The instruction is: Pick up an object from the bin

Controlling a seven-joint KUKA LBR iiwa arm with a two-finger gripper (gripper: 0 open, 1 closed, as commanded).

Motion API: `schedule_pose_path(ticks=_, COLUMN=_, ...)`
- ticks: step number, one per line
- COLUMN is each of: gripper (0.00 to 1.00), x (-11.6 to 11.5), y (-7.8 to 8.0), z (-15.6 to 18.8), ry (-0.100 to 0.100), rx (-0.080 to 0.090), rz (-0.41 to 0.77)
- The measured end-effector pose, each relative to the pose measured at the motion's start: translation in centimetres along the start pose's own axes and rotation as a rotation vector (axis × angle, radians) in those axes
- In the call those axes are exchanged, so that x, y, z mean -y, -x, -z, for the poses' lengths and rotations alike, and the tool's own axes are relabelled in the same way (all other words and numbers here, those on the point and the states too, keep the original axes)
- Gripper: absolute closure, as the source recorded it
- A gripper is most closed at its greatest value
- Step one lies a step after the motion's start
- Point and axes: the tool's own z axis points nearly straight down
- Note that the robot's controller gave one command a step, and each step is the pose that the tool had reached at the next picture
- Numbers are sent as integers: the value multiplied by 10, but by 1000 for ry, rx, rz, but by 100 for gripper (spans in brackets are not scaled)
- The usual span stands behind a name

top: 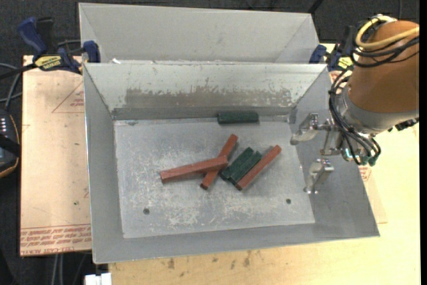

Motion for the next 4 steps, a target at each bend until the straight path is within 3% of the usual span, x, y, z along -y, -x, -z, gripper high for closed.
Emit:
schedule_pose_path(ticks=1, gripper=0, x=0, y=1, z=3, ry=-1, rx=7, rz=2)
schedule_pose_path(ticks=2, gripper=0, x=-8, y=25, z=-49, ry=-2, rx=14, rz=-43)
schedule_pose_path(ticks=3, gripper=0, x=-32, y=28, z=-112, ry=0, rx=9, rz=-172)
schedule_pose_path(ticks=4, gripper=100, x=-31, y=79, z=-153, ry=-2, rx=29, rz=-40)
